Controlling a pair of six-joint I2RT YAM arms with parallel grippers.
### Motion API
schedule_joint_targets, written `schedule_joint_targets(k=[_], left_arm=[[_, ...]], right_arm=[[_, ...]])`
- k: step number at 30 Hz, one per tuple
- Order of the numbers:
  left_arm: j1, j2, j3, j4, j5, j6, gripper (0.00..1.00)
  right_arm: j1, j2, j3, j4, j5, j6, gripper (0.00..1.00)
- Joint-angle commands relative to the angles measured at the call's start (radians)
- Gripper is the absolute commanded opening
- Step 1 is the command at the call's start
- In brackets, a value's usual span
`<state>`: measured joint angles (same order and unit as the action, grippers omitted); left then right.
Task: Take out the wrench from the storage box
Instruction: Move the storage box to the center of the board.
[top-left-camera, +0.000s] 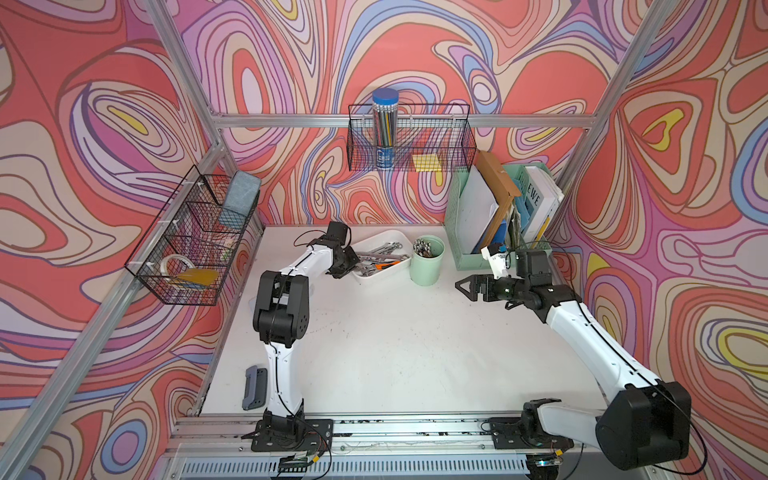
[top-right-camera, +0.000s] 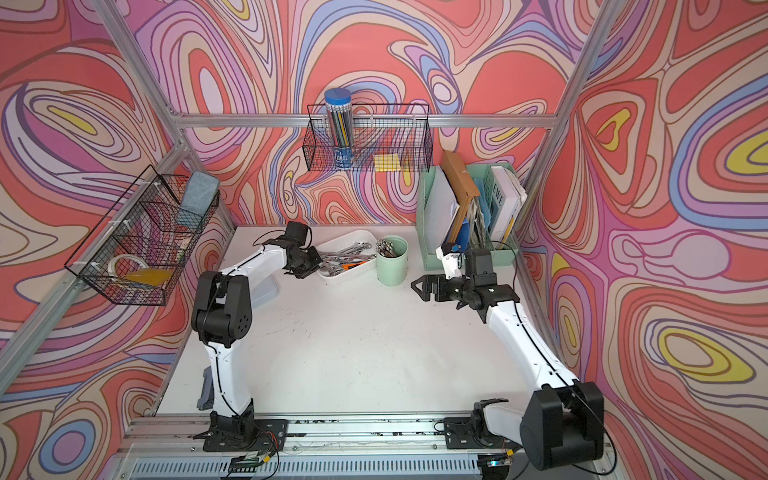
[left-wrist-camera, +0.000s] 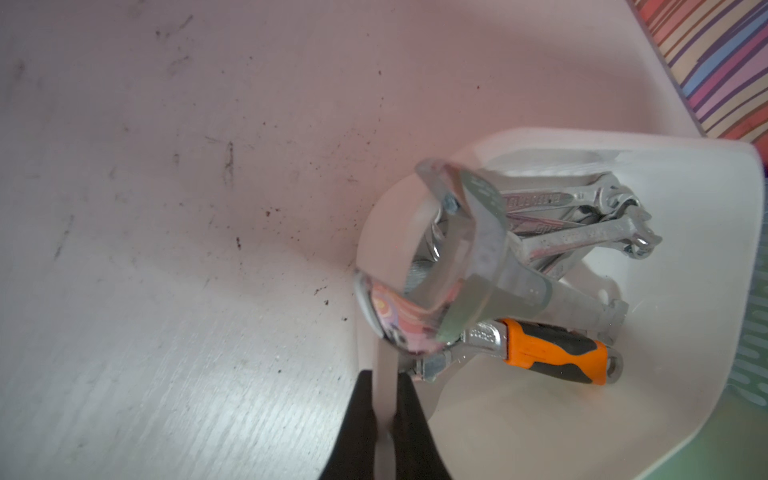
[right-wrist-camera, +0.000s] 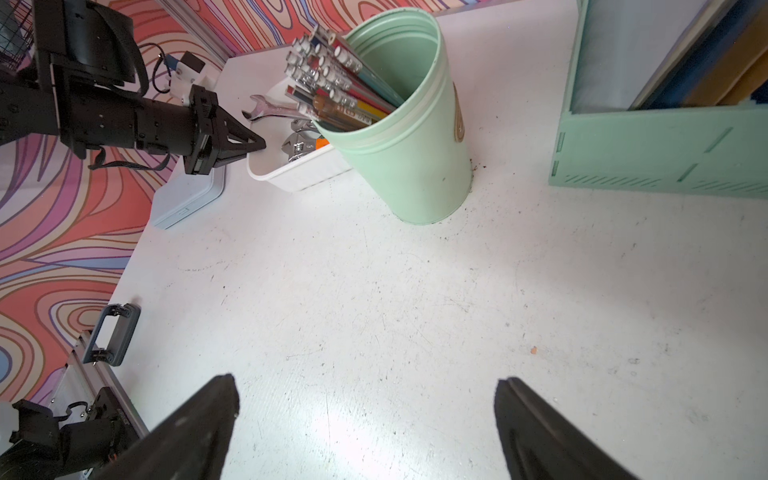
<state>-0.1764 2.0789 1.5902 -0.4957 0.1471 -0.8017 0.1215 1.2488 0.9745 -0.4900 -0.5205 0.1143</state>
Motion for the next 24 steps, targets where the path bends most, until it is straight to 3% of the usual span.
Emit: schedule_joint_targets(k=[1, 10, 24], left_arm=[[0.027, -0.065, -0.057, -0.095, -0.066, 0.018, 0.0], [0.051, -0.232, -0.266, -0.081, -0.063, 0.051, 0.0], [0.053, -0.534, -0.566, -0.152, 0.021, 0.276, 0.0]], right_arm=[[0.006, 0.007, 0.027, -0.013, 0.004, -0.007, 0.98], [0.009, 0.01, 0.042, -0.028, 0.008, -0.018, 0.98], [0.01, -0.013, 0.063, -0.083, 0.03, -0.046, 0.98]])
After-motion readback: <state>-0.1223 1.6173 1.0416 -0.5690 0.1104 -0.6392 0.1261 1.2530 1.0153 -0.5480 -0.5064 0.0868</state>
